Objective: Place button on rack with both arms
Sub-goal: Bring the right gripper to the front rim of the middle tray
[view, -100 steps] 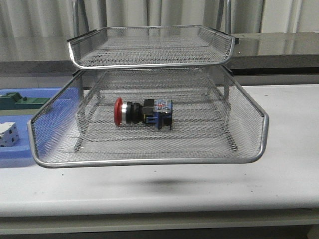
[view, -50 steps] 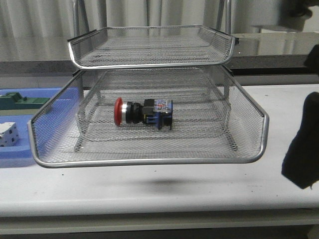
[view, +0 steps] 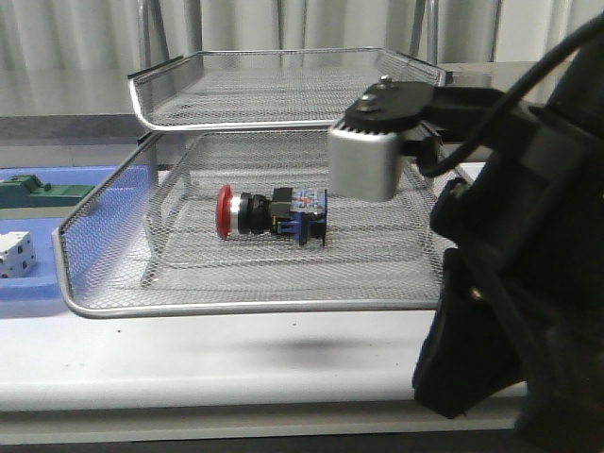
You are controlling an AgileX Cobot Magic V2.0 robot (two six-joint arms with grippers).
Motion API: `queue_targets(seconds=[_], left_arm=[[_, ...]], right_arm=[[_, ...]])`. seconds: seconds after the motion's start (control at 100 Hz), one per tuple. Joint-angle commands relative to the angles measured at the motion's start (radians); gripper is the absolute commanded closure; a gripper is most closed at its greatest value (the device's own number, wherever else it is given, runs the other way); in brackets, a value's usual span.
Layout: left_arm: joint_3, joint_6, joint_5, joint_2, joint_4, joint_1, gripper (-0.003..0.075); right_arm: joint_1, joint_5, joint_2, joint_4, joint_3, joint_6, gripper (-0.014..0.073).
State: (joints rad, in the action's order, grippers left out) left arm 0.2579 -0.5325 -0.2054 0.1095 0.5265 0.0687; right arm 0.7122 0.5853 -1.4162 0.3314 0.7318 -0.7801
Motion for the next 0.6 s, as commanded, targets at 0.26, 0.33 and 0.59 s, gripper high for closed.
queue_targets(seconds=[0.26, 0.33, 0.59], left_arm=[[0.025, 0.011, 0.073, 0.008, 0.016, -0.003, 0.0741], [0.025, 0.011, 0.073, 0.008, 0.016, -0.003, 0.0741], [0.025, 0.011, 0.073, 0.008, 0.016, -0.003, 0.0741]], right_arm=[[0.001, -0.224, -0.034, -0.002, 0.031, -0.036, 0.0662], [0.001, -0.259, -0.046, -0.002, 0.031, -0.036, 0.0662], [-0.002, -0.347, -0.056, -0.002, 0.055, -0.036, 0.0662]])
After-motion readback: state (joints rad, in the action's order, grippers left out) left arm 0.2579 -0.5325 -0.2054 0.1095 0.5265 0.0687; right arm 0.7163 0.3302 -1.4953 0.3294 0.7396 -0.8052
